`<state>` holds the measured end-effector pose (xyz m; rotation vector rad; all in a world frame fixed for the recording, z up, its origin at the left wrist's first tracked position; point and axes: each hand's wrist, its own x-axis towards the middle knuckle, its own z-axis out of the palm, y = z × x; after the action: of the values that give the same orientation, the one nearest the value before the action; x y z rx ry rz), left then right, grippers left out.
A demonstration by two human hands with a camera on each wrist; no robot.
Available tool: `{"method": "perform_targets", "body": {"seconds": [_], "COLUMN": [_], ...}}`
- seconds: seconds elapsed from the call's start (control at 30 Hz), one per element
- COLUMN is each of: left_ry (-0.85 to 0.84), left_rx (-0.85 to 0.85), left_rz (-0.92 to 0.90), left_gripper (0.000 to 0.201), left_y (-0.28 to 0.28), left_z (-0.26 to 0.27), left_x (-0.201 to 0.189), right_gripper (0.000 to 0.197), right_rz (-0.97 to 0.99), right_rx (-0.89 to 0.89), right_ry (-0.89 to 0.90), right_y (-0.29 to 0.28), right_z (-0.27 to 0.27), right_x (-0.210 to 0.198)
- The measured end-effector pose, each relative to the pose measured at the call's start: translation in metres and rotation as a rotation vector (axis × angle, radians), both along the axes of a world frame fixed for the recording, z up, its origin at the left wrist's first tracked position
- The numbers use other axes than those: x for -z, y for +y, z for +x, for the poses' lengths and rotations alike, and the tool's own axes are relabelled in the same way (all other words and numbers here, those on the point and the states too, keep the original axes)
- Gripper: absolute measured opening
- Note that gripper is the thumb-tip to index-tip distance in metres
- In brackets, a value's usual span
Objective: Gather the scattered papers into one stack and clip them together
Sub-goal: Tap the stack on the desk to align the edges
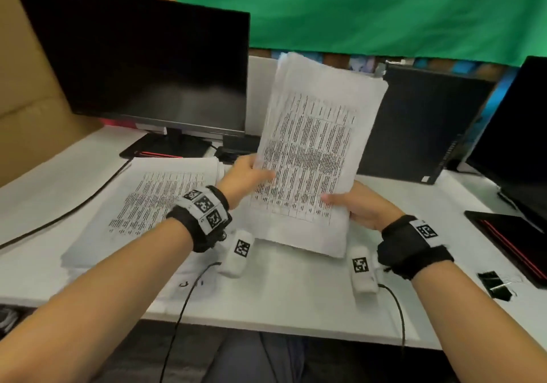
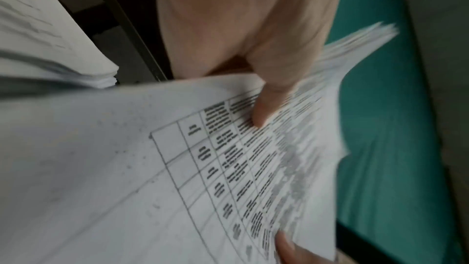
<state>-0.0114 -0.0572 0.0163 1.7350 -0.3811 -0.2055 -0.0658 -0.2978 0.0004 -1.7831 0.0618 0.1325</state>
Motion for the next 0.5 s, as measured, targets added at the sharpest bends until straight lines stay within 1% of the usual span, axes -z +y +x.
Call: {"method": "perform_targets", "body": {"seconds": [0.07,0.1,0.13,0.17,0.23,0.3,0.37,0.43,0.5], "left_ry": [-0.024,-0.028,-0.028,-0.020,0.020,0.052,0.102,0.178,0.257], "left_rx": [-0.115,-0.180,-0.243,-0.305,-0.422,-0.508,-0.595,-0.645,-0.647], "left_rz": [-0.075,-0.078,-0.056,0.004,0.175,0.350,0.519,0.722,0.845], "left_gripper": [0.029,0.027,0.024,0.020,0.019,0.019,0.014,0.023,0.037], "left_y": [0.026,0.040,0.057,0.074,0.112,0.151,0.182,0.203,0.214], "left_z": [0.010,0.013,0.019,0.023,0.031,0.035,0.035,0.031,0.030], "left_x": [-0.017,-0.023,-0.024,-0.023,-0.007,0.014,0.029,0.037,0.047], "right_gripper": [0.034,0.030,0.028,0.026,0.023,0.027,0.034,0.043,0.049], "right_rz": [0.054,0.067,0.082,0.103,0.122,0.013,-0.132,-0.223,-0.251], "right_rx": [0.040,0.057,0.038,-0.005,-0.102,-0.146,-0.184,-0.205,-0.204], "right_ry": [-0.116,-0.153,-0.165,-0.146,-0.050,0.000,0.010,0.055,0.134], "right_y": [0.027,0.045,0.064,0.085,0.127,0.168,0.203,0.224,0.234], "right_z": [0.006,0.012,0.017,0.025,0.039,0.052,0.060,0.067,0.073], "right_x": [-0.020,-0.027,-0.032,-0.033,-0.020,0.005,0.028,0.048,0.064]}}
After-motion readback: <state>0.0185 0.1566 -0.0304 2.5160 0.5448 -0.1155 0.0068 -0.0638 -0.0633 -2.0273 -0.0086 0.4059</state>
